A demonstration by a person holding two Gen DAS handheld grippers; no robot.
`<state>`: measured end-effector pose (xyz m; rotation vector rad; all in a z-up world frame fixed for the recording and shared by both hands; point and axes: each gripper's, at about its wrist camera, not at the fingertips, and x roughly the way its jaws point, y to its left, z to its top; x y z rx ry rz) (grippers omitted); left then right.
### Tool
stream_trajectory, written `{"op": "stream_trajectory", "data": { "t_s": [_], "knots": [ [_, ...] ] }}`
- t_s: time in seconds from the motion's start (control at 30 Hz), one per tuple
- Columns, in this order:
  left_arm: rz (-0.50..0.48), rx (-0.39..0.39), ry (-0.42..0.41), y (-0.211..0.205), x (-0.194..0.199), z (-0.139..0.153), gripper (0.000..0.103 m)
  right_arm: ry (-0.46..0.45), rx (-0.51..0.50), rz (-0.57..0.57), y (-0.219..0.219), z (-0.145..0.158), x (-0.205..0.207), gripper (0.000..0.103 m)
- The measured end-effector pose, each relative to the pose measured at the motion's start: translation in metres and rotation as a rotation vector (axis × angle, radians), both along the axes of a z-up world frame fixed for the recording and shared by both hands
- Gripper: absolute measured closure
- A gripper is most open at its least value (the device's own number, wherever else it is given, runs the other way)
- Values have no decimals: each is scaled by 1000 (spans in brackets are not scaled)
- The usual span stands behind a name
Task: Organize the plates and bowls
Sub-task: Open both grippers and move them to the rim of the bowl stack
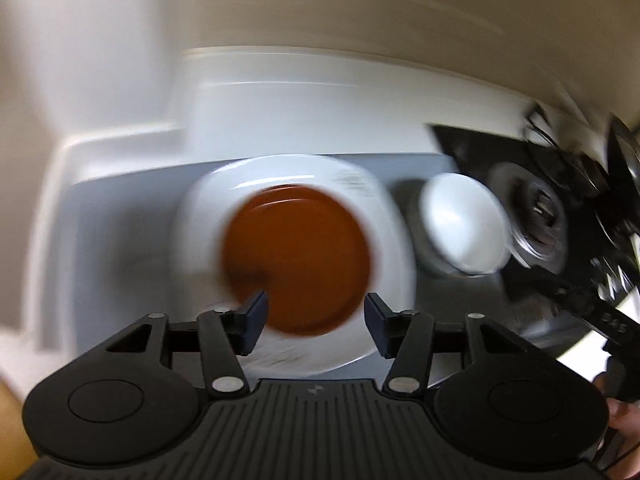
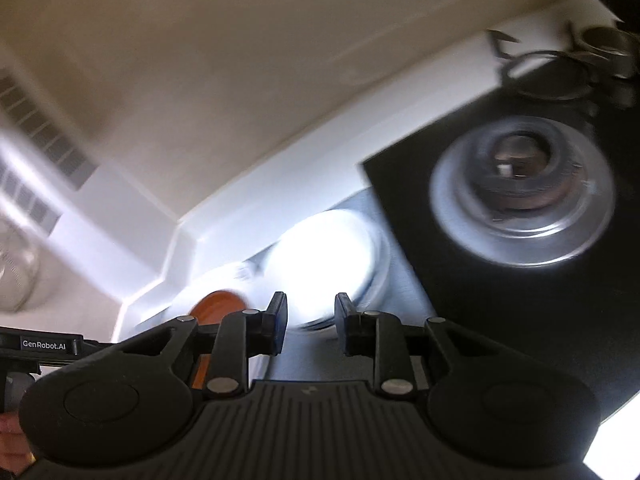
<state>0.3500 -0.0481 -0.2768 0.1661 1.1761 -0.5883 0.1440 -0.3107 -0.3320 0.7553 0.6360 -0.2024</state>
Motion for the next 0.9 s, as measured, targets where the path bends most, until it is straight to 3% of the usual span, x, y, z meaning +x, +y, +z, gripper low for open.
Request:
{"op": "stream_trajectory", "data": {
  "t_s": [0.13,0.27,0.47,0.63,0.77,0.9],
  "knots": [
    [102,1,-11,68,2,2,39,21,2,106,37,3,26,74],
    [187,-14,27,116,4,-11,39,54,-15,163,66,1,47,74],
    [236,-32,91,147,5,-33,42,85,-41,155,81,1,50,74],
    [152,-127,91,102,10,-29,43,116,-44,42,49,-3,35,74],
    [4,-183,117,17,13,-30,43,147,-41,-59,11,-3,22,74],
    [-123,-161,99,-71,15,-39,43,149,-37,-112,-21,-7,20,67]
  ]
}}
